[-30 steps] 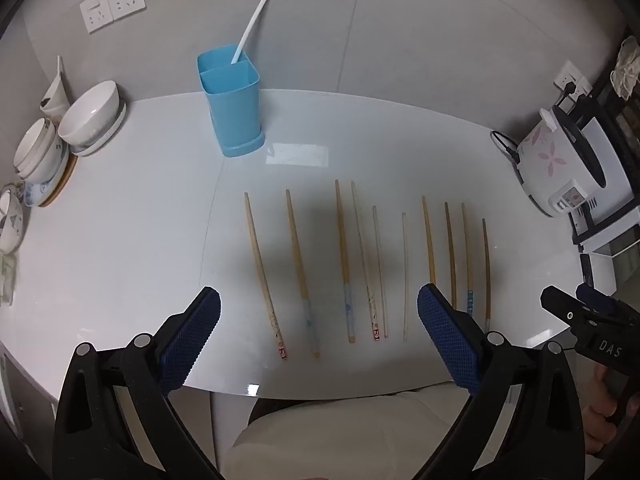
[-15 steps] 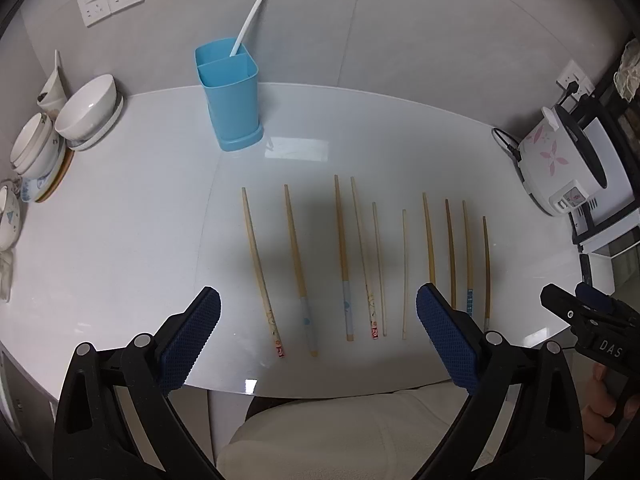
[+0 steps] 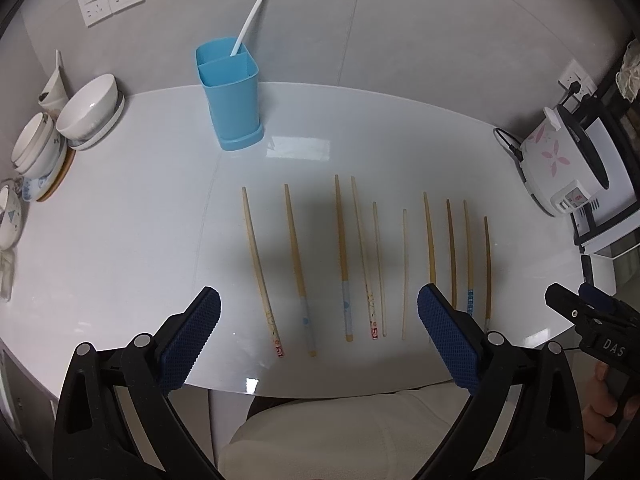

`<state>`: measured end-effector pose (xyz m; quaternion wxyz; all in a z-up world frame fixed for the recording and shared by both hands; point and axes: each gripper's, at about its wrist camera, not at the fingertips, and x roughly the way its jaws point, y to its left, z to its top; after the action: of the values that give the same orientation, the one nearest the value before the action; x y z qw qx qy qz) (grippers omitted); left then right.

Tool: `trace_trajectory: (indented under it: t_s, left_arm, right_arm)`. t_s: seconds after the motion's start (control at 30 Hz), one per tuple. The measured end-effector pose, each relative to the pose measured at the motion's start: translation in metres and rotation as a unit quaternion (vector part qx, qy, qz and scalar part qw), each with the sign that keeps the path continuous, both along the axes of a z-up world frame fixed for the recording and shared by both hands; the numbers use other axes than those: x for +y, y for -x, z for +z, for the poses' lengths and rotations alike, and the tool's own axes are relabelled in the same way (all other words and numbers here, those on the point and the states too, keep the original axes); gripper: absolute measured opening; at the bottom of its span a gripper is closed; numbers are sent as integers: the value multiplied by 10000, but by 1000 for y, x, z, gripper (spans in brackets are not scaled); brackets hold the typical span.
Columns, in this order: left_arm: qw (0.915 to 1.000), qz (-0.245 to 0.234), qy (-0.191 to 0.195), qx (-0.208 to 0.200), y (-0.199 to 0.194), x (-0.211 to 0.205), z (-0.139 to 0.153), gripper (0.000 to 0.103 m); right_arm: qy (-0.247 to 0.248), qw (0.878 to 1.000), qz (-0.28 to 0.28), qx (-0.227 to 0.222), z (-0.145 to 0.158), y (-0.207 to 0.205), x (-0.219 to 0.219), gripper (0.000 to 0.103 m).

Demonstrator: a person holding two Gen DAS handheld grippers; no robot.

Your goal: Organize utensils

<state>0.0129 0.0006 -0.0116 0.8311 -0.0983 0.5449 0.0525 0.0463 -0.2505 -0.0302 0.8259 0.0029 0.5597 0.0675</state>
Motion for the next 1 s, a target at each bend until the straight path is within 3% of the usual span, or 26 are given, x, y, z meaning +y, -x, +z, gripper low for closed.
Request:
trace_trajectory:
  t_s: [1.0]
  left_arm:
    - [10000, -42, -47, -5, 0, -4, 8, 97]
  right_arm:
    - [13, 10000, 86, -32, 9, 3, -2, 96]
